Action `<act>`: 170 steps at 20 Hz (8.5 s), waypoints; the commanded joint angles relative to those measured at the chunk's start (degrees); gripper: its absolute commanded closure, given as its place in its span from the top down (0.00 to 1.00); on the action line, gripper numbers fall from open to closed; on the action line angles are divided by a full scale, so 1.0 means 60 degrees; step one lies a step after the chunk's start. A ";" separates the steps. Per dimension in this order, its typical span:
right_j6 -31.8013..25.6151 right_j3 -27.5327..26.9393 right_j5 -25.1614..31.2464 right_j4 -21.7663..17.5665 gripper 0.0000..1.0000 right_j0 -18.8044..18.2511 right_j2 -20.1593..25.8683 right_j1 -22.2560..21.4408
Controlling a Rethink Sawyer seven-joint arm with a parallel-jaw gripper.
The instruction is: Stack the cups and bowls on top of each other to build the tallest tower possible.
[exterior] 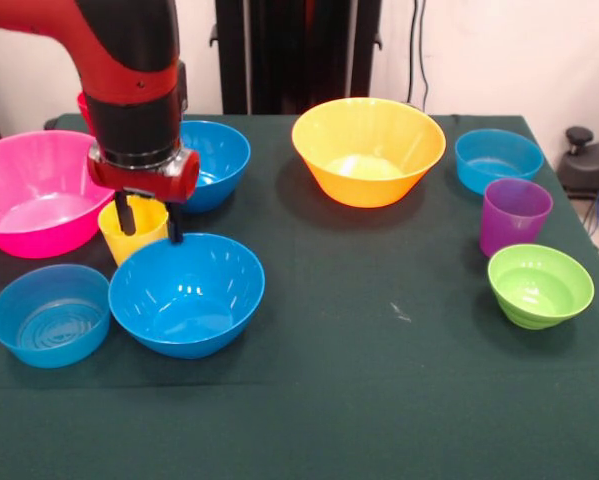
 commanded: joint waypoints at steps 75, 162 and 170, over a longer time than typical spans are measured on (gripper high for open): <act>0.0479 -0.0868 -0.0984 0.0231 0.00 0.1757 -0.1906 0.0794; 0.2138 -0.0567 -0.1065 0.2580 0.00 0.3854 -0.2543 0.1355; 0.2297 -0.0828 -0.0962 0.2799 0.00 0.3881 -0.2661 0.1592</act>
